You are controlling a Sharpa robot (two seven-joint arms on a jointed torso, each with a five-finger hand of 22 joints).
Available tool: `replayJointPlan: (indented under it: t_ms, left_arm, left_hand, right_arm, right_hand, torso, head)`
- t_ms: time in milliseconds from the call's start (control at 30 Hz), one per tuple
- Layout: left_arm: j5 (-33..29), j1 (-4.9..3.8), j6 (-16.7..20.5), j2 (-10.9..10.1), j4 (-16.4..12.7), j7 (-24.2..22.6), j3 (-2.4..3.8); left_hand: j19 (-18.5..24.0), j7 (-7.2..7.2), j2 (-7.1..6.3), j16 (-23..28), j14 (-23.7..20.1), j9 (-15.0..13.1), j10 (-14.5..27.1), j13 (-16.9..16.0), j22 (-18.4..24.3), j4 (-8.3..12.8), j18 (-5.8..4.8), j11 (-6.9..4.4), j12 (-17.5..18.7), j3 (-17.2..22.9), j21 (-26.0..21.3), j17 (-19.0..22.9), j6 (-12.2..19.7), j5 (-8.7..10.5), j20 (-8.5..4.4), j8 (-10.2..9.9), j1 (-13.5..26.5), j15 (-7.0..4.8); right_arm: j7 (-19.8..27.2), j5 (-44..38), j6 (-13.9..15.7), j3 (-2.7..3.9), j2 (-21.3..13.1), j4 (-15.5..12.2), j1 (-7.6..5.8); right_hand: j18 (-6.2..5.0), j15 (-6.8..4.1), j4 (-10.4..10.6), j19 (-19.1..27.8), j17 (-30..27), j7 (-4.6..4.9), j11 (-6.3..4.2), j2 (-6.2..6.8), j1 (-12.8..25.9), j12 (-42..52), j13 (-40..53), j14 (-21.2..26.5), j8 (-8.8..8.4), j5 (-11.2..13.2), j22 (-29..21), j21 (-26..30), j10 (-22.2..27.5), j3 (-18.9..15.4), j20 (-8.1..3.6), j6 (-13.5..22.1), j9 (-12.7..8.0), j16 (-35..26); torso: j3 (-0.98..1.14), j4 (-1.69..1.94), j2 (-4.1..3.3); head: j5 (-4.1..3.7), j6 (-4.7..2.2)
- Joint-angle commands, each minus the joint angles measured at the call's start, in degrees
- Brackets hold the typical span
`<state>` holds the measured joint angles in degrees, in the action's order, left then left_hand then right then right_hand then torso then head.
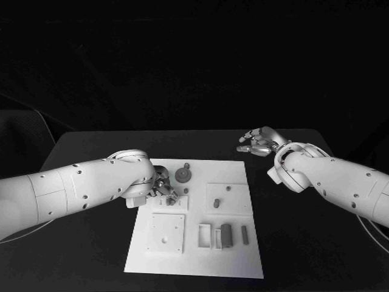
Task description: Assemble the parts on the task board
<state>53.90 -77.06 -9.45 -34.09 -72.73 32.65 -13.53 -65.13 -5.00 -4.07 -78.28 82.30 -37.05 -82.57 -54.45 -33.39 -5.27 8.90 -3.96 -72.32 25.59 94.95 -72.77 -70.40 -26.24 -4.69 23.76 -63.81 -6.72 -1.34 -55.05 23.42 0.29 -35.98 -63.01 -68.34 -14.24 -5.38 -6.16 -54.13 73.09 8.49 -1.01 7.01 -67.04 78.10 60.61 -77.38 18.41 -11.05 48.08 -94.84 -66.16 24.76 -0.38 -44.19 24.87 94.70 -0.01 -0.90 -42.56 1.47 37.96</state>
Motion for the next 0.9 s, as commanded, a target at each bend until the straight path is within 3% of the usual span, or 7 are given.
replayJointPlan:
  t_ms: [33,900]
  left_arm:
    - [1.14,0.08,-1.18,-0.12,-0.25,-0.82,-0.04]
    - [0.91,0.1,-1.73,-0.63,-0.53,-1.31,-0.06]
  left_hand:
    - [-0.36,-0.29,0.2,-0.34,0.06,-0.06,0.83,-0.07,-0.07,13.46,6.03,-1.26,-0.23,13.21,7.06,0.09,-0.85,0.2,0.14,0.31,-0.92,-0.29]
    - [-0.37,-0.3,0.0,-0.34,0.07,-0.1,0.82,-0.06,-0.1,13.45,6.04,-1.25,-0.22,13.08,7.06,0.12,-0.82,0.36,0.15,0.31,-0.96,-0.27]
  right_arm:
    - [0.25,0.04,-0.79,0.02,-0.04,-0.11,0.02]
    - [0.29,0.07,-1.04,0.02,-0.1,-0.31,0.08]
  right_hand:
    - [-0.75,-0.08,0.36,-0.19,-0.06,1.24,0.11,-0.27,0.47,-0.3,-0.06,0.44,0.34,-0.34,-0.06,-3.37,0.4,-0.06,-0.09,-0.72,0.06,0.15]
    - [-0.74,-0.07,0.47,-0.18,-0.07,1.25,0.13,-0.33,0.66,-0.31,-0.08,0.44,0.33,-0.33,-0.08,-3.35,0.42,-0.08,-0.07,-0.71,0.06,0.15]
  torso:
    - [0.03,-0.01,0.01]
    - [0.03,0.01,0.0]
  head:
    - [-0.07,0.07]
    - [-0.16,0.25]
